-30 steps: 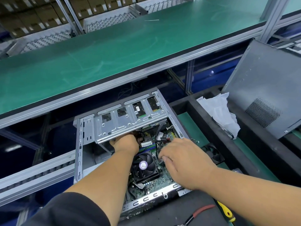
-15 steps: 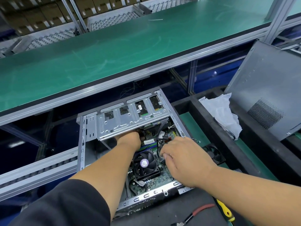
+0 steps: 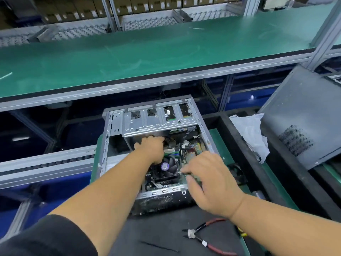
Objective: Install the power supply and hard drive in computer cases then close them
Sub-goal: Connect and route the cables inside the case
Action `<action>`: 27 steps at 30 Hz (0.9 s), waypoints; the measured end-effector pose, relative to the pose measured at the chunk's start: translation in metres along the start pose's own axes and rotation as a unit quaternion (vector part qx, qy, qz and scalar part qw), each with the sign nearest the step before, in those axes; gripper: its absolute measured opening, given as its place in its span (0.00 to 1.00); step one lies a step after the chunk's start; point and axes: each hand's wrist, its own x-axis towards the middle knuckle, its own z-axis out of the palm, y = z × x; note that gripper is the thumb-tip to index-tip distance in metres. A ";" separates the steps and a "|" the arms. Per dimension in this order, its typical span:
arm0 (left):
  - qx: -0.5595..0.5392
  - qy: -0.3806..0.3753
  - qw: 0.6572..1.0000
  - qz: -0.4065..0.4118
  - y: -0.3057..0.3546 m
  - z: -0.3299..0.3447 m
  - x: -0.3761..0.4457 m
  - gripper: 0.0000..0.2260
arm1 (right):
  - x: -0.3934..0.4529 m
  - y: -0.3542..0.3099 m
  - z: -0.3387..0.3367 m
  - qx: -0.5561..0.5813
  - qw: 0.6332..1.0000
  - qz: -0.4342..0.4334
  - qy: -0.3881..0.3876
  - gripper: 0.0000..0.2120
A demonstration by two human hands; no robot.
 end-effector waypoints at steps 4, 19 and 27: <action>-0.218 0.081 0.970 0.072 -0.013 0.006 -0.059 0.21 | -0.044 -0.036 0.030 0.037 0.965 -0.050 -0.254 0.08; -0.493 0.206 0.839 0.102 -0.053 0.044 -0.171 0.09 | -0.067 -0.058 0.112 -0.119 0.837 0.131 -0.519 0.15; -0.472 0.164 0.863 0.075 -0.048 0.031 -0.166 0.06 | -0.062 -0.070 0.075 -0.077 0.845 0.158 -0.504 0.03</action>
